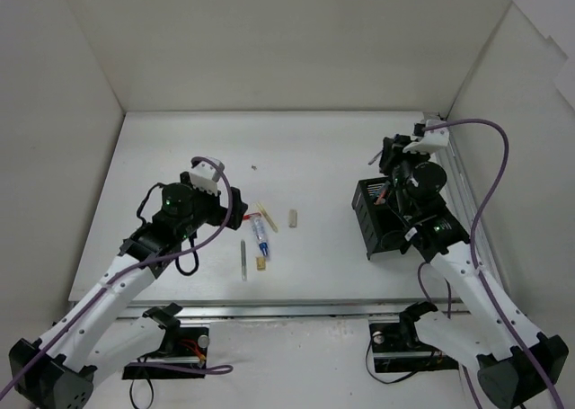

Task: Sort the stationery into containers
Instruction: Place the pen in the storage box.

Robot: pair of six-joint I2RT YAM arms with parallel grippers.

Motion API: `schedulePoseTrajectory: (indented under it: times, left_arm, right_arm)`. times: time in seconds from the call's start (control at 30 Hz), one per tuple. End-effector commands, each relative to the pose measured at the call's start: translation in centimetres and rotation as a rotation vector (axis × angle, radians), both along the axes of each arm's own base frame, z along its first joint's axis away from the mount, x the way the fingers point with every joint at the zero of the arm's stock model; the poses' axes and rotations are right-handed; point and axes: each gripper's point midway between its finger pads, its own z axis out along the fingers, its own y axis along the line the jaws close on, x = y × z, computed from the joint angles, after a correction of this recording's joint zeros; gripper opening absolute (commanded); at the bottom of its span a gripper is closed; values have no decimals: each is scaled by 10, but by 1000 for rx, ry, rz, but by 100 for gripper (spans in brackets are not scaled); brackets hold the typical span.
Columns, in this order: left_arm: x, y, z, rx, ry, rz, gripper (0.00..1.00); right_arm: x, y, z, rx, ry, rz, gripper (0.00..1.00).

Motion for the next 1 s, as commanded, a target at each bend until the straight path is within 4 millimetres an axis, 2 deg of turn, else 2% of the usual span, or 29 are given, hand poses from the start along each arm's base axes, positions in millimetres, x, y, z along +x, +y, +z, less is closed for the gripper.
schedulePoseTrajectory:
  times: [0.0,0.03,0.1,0.2,0.37,0.43,0.5,0.63,0.67,0.7,0.77,0.8,0.83,0.9,0.97]
  left_arm:
    - [19,19,-9,-33,69,128,100]
    - [20,19,-14,-39,91,122,100]
    - [22,12,-23,-53,137,79,100]
    - [26,9,-34,-54,193,58,100]
    - [28,4,-58,-34,302,38,100]
    - [28,3,-63,-28,328,41,100]
    - [27,1,-62,-36,328,27,100]
    - [24,0,-59,-49,306,14,100]
    - [24,0,-60,-50,308,18,100]
    - [23,1,-60,-51,309,21,100]
    - [21,2,-62,-48,312,22,100]
    - [21,3,-63,-44,311,27,100]
    - [21,5,-63,-38,310,32,100]
    - [22,8,-63,-30,310,53,100]
    - [22,10,-60,-31,297,58,100]
  right_arm:
    - [-15,-58,-8,-136,54,-234,0]
    - [-20,-61,-14,-155,86,-238,0]
    - [-32,-69,-13,-157,99,-256,0]
    - [-45,-72,-29,-157,163,-248,0]
    - [-65,-81,-82,-183,307,-268,0]
    - [-66,-75,-95,-172,328,-232,0]
    - [-67,-71,-115,-167,365,-214,1]
    - [-62,-65,-137,-166,397,-199,5]
    - [-61,-64,-141,-161,402,-194,7]
    - [-60,-60,-141,-151,398,-178,17]
    - [-61,-57,-140,-136,392,-161,30]
    - [-62,-55,-138,-130,387,-147,42]
    - [-63,-55,-137,-129,381,-142,48]
    - [-64,-51,-122,-117,342,-113,58]
    - [-64,-47,-104,-113,299,-83,64]
